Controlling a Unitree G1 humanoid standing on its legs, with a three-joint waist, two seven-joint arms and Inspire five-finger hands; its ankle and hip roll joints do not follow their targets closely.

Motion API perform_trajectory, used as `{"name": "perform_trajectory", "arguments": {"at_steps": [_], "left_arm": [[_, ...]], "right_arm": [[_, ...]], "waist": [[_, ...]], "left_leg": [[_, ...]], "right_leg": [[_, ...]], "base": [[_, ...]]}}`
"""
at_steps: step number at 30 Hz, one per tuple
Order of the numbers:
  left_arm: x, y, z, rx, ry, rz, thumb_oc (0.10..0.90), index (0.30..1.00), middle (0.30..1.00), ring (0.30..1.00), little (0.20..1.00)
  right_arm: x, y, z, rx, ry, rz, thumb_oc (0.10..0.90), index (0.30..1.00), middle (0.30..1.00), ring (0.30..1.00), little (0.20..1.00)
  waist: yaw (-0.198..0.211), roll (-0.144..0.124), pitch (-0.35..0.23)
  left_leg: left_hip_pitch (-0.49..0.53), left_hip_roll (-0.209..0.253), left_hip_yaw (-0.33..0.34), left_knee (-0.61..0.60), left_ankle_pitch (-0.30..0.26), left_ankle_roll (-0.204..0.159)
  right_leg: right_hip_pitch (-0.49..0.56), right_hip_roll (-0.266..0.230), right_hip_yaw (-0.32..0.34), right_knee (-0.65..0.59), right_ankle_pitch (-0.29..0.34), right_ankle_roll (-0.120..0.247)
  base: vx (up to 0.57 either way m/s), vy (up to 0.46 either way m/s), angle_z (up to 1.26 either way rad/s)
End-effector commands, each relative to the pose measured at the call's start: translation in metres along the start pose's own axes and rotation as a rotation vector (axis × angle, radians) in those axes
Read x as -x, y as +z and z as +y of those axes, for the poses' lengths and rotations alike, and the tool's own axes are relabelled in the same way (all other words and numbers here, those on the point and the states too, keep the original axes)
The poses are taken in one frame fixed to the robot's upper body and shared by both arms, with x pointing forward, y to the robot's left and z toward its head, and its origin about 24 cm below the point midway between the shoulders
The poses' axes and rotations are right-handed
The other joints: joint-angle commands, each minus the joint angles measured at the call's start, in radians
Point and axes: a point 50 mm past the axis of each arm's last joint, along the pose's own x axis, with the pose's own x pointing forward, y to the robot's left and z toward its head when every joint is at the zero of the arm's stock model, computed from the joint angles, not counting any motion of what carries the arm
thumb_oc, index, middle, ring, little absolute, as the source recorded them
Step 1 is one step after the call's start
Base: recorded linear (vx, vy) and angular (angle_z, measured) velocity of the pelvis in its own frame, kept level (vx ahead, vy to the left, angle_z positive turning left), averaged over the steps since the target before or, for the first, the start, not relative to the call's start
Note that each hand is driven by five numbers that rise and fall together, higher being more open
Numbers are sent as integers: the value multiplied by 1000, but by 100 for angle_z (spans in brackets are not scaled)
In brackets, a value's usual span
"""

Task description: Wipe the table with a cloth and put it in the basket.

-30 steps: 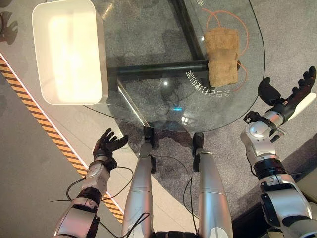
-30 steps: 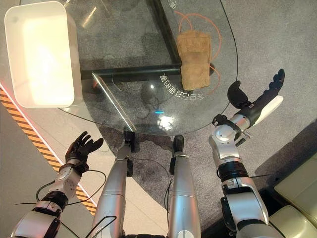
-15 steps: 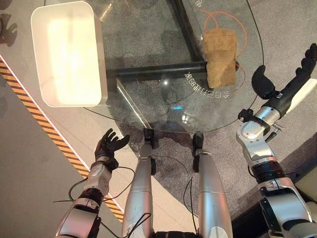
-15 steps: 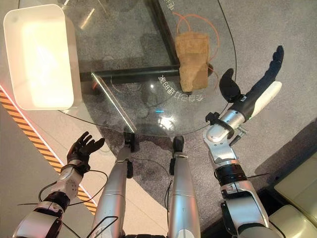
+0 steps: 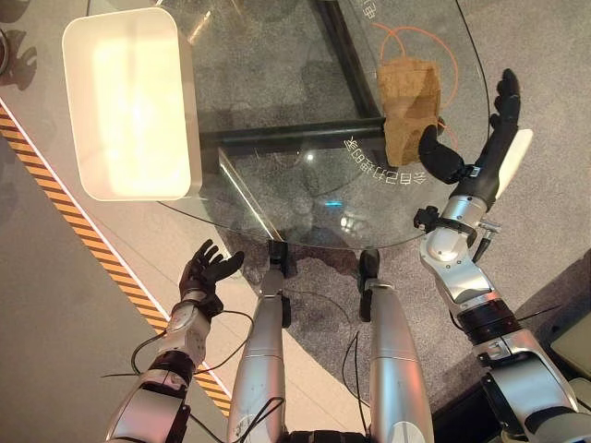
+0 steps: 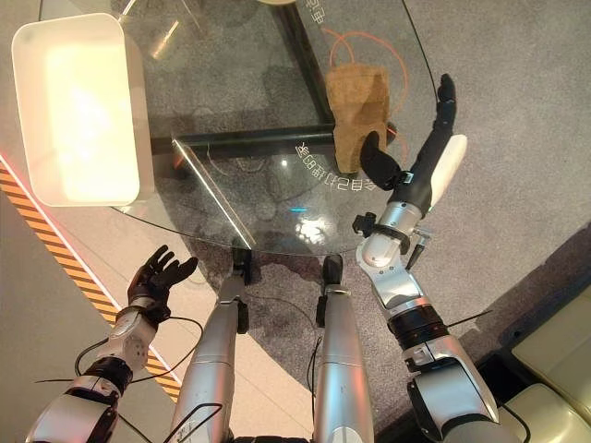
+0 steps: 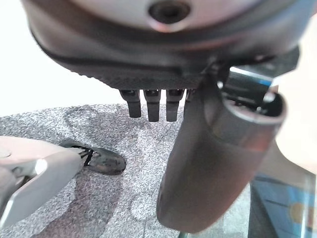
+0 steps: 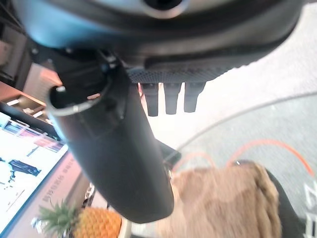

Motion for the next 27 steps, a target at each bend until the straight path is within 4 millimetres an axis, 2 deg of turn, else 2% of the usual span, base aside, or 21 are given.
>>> {"name": "perform_trajectory", "arguments": {"at_steps": [1,13,27], "left_arm": [[9,-12,17,11,54,-15,800,900,900,900,900],[10,-17,14,11,45,-2,800,900,900,900,900],[9,-20,9,-4,27,17,800,900,900,900,900]], "right_arm": [[-6,36,3,-86,28,-147,800,900,900,900,900],[1,34,24,-62,113,-58,800,900,900,900,900],[-9,21,31,99,95,14,800,900,900,900,900]], "waist": [[-13,16,-18],[-3,27,-18],[9,42,-18]], "left_leg": [[30,-96,55,81,-128,75],[50,-101,64,62,-118,77],[59,-105,69,58,-114,80]], "right_leg": [[68,46,-73,-196,82,-35],[76,44,-80,-191,80,-39],[78,37,-83,-191,86,-39]], "base": [[0,0,0],[1,2,0],[0,0,0]]}}
